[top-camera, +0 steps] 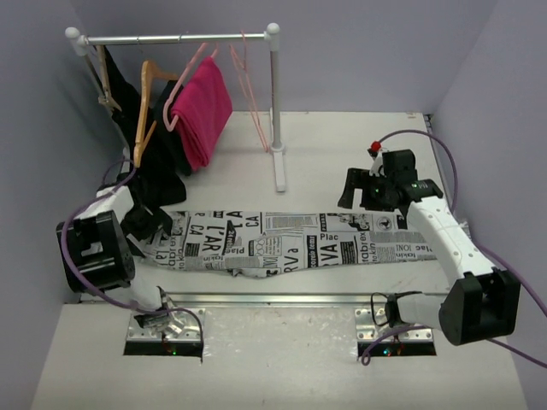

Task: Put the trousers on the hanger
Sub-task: Fold the trousers at the center of the board.

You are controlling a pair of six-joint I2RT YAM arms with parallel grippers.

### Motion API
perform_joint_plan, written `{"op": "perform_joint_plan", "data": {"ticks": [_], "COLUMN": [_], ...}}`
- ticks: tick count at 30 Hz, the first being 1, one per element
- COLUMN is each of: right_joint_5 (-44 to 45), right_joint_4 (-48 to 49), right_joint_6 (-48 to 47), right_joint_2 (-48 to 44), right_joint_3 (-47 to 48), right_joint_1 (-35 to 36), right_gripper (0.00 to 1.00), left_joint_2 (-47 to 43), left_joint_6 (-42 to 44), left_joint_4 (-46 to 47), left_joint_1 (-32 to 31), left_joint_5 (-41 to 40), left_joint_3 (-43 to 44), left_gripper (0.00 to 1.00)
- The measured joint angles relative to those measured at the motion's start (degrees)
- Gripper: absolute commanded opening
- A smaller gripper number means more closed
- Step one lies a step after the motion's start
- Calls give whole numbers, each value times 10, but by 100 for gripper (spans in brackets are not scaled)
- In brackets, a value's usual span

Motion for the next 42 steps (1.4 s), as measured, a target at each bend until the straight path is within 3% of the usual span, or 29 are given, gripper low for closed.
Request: {"op": "perform_joint_plan", "data": {"ticks": [5, 6, 9, 16, 18, 19, 26, 32, 36, 42], "right_joint_5": [-65, -74, -98, -120, -125, -127, -130, -94, -39, 90], "right_joint_4": [3, 6, 16, 23, 24, 24, 25, 3, -13, -6], "right_joint_6": [-14, -15, -20, -25, -25, -25, -25, -26, -22, 42], "right_joint_2": [-9, -15, -40, -49, -48, -48, -48, -5, 38, 106], "right_joint_3": [-17, -20, -30, -35, -36, -37, -42, -37, -38, -59], "right_joint_1": [0, 0, 0, 0, 0, 0, 0, 22, 96, 230], "right_gripper": [99, 99, 99, 99, 99, 99, 99, 99, 99, 99], "left_joint_2": [126, 139, 163, 154, 139, 133, 70, -165, -251, -278], "left_joint_6": [25, 33, 47, 45, 46, 45, 40, 28, 30, 35], "left_joint_4": [9, 2, -7, 18, 32, 38, 61, 44, 14, -49], "left_joint_1": [2, 5, 9, 5, 5, 5, 4, -2, -2, -9], "left_joint_5": [30, 37, 55, 91, 90, 89, 84, 77, 61, 62], "left_joint_3": [34, 43, 56, 53, 39, 34, 1, -5, 31, 120], "left_gripper": [95, 89, 46, 22, 3, 0, 0, 0, 0, 0]}}
